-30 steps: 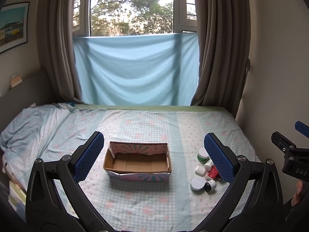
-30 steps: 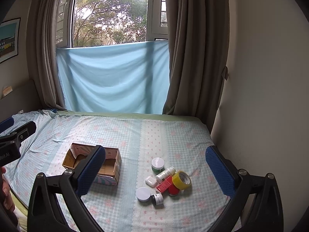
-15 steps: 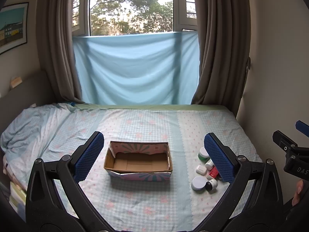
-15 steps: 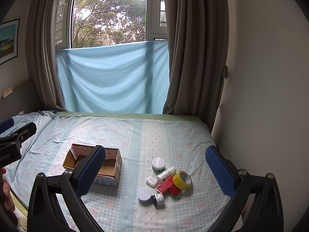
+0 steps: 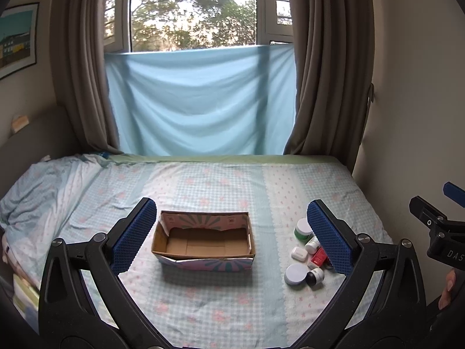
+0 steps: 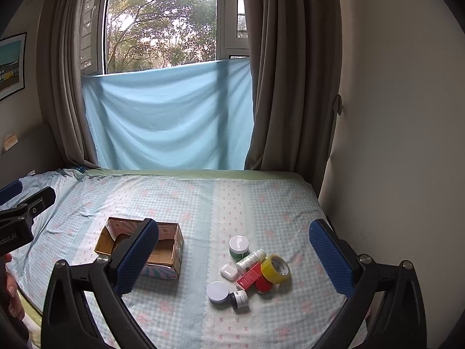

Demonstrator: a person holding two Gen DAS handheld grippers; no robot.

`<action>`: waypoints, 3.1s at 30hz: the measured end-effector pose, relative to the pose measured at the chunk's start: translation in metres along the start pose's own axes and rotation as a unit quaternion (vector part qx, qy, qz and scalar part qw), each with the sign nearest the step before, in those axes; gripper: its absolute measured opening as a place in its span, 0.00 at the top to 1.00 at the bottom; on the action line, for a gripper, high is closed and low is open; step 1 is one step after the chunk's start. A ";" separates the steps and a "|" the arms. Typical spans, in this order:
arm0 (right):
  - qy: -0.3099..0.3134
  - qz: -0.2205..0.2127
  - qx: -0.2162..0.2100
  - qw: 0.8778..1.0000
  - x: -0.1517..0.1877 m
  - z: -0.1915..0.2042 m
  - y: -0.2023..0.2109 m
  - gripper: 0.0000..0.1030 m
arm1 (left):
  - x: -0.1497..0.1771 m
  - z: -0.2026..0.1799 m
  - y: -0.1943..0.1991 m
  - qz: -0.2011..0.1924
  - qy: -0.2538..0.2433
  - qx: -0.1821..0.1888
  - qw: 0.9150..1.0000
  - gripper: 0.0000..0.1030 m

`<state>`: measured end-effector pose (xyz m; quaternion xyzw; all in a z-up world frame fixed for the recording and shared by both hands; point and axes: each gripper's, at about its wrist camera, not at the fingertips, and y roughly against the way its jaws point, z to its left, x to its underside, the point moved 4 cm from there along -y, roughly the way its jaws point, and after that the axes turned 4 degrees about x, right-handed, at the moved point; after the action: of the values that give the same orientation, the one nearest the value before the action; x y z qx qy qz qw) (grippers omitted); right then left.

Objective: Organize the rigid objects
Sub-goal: 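Move left gripper toward the large white round container while right gripper approaches the yellow tape roll, then close left gripper on the white round container while right gripper grasps the yellow tape roll, then carry the white container with left gripper while right gripper carries the tape into the box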

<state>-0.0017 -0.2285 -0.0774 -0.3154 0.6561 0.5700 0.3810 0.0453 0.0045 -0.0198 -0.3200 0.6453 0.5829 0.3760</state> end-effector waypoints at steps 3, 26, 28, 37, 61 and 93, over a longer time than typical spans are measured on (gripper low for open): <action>-0.001 0.010 0.002 1.000 0.003 -0.005 -0.003 0.00 | 0.005 -0.008 -0.010 0.015 0.002 0.017 1.000 0.00; -0.097 0.175 -0.005 0.980 0.125 -0.104 -0.225 0.00 | 0.228 -0.114 -0.258 0.222 -0.090 0.156 0.958 0.00; -0.123 0.185 -0.002 0.975 0.147 -0.111 -0.255 0.00 | 0.258 -0.118 -0.284 0.234 -0.109 0.164 0.952 0.00; -0.224 0.226 0.003 0.948 0.238 -0.131 -0.352 0.00 | 0.351 -0.137 -0.362 0.279 -0.178 0.186 0.925 0.00; -0.313 0.224 -0.042 0.922 0.266 -0.138 -0.425 0.07 | 0.352 -0.175 -0.414 0.270 -0.253 0.289 0.883 0.34; -0.152 0.156 -0.108 0.970 0.101 -0.077 -0.256 0.07 | 0.139 -0.101 -0.261 0.145 -0.129 0.171 0.966 0.34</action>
<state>0.1528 -0.3415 -0.2891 -0.1581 0.5661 0.7309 0.3469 0.1850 -0.1221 -0.2693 -0.0759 0.7211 0.5487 0.4161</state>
